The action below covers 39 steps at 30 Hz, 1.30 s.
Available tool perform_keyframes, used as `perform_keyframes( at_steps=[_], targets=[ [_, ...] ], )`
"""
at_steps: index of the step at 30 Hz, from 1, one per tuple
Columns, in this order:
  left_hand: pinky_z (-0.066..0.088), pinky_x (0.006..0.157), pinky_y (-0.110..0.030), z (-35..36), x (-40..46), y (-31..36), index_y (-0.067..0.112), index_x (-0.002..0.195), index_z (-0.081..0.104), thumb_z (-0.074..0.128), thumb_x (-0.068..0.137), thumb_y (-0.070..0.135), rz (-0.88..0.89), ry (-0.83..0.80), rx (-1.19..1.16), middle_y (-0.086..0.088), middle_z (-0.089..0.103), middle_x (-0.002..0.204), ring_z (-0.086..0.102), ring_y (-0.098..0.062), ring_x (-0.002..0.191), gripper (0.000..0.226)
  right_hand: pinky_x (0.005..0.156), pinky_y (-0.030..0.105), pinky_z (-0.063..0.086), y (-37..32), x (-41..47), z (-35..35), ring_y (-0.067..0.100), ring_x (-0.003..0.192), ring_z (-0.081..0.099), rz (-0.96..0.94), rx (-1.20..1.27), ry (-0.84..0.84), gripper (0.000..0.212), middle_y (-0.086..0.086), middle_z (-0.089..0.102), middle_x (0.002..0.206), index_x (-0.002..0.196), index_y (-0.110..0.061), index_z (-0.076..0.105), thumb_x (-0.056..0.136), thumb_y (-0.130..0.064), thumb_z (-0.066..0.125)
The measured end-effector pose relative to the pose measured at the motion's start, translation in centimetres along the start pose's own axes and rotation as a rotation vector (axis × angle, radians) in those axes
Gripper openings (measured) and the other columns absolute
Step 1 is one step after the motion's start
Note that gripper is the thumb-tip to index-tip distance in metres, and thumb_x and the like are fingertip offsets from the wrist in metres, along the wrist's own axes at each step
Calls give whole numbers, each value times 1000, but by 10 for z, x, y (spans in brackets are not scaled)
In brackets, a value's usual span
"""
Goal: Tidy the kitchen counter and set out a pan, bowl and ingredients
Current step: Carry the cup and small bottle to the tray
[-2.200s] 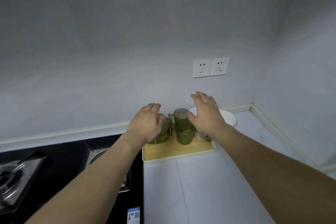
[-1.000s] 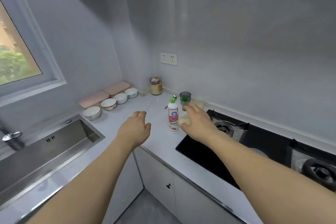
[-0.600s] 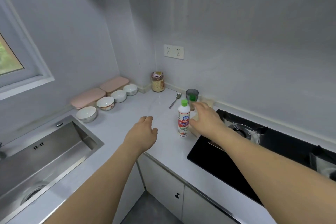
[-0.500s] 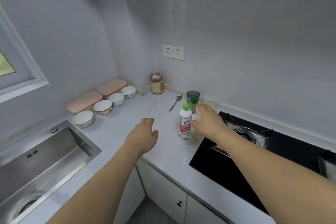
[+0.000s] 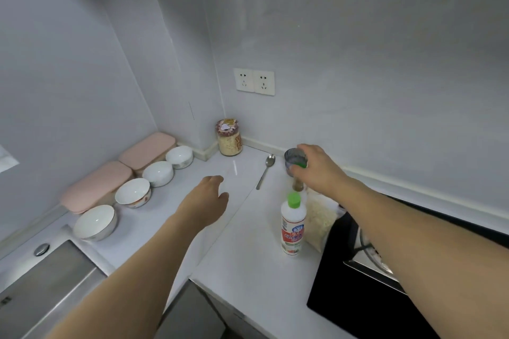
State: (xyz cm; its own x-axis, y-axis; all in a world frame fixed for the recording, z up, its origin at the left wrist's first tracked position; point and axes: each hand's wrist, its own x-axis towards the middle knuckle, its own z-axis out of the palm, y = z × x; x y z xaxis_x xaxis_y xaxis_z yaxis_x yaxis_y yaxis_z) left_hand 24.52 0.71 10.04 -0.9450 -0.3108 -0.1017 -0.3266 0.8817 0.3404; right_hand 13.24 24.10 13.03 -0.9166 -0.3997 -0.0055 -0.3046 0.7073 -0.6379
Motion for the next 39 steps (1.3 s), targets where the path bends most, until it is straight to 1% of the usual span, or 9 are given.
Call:
perform_keyframes(
  at_steps=[3,8,16,21,23,26,30,33,39],
  targets=[
    [35,109,-35,2,34,2,17,148,34,43,101,31,27,-8,-23,-1,33,154,40,-22,136,50,81,24,40,3,21,3,25,121,48,61,0,21,45,9,39,140,136,-11,45,92,-19,55],
    [33,108,-33,17,93,-1,17,147,37,43,101,30,108,-109,-25,-1,36,152,39,-20,137,48,98,32,39,18,55,13,28,125,46,229,-82,35,52,10,37,140,139,-13,42,90,-23,56],
    [43,101,-33,53,199,-9,19,145,40,45,99,29,149,-254,-126,-3,43,147,48,-22,127,47,97,38,44,42,110,42,30,119,49,473,-167,-63,58,13,39,138,139,-7,40,89,-28,59],
    [41,85,-26,88,247,-9,19,143,42,46,99,29,136,-349,-240,-1,47,142,51,-14,101,45,87,35,49,52,146,62,21,98,57,563,-171,-195,62,8,43,130,131,-11,44,77,-30,69],
    [40,83,-27,98,266,-3,18,136,48,48,98,29,101,-368,-341,-2,52,134,53,-16,102,40,79,34,52,57,159,70,18,89,59,592,-198,-219,59,6,47,120,123,-12,47,73,-31,71],
    [42,73,-29,108,296,10,16,106,58,50,95,23,54,-400,-516,-6,61,101,55,-20,83,15,77,33,46,63,174,80,25,103,56,646,-303,-234,61,7,45,119,128,-11,42,78,-34,68],
    [34,66,-32,128,341,30,17,82,55,56,82,22,-18,-478,-696,-7,49,75,45,-21,71,5,84,33,49,70,196,96,26,111,55,696,-439,-221,61,7,46,125,133,-9,38,82,-32,63],
    [35,61,-29,148,371,51,14,80,51,55,84,17,-50,-530,-734,-10,46,75,44,-24,68,6,73,30,46,80,207,108,23,105,59,705,-492,-244,51,4,55,115,129,-11,43,85,-30,60],
    [57,78,-41,176,395,82,10,72,59,57,89,30,0,-510,-594,-11,57,71,63,-30,66,27,69,28,43,95,218,122,23,102,62,736,-561,-224,46,2,63,113,131,-13,44,89,-25,57]
  ],
)
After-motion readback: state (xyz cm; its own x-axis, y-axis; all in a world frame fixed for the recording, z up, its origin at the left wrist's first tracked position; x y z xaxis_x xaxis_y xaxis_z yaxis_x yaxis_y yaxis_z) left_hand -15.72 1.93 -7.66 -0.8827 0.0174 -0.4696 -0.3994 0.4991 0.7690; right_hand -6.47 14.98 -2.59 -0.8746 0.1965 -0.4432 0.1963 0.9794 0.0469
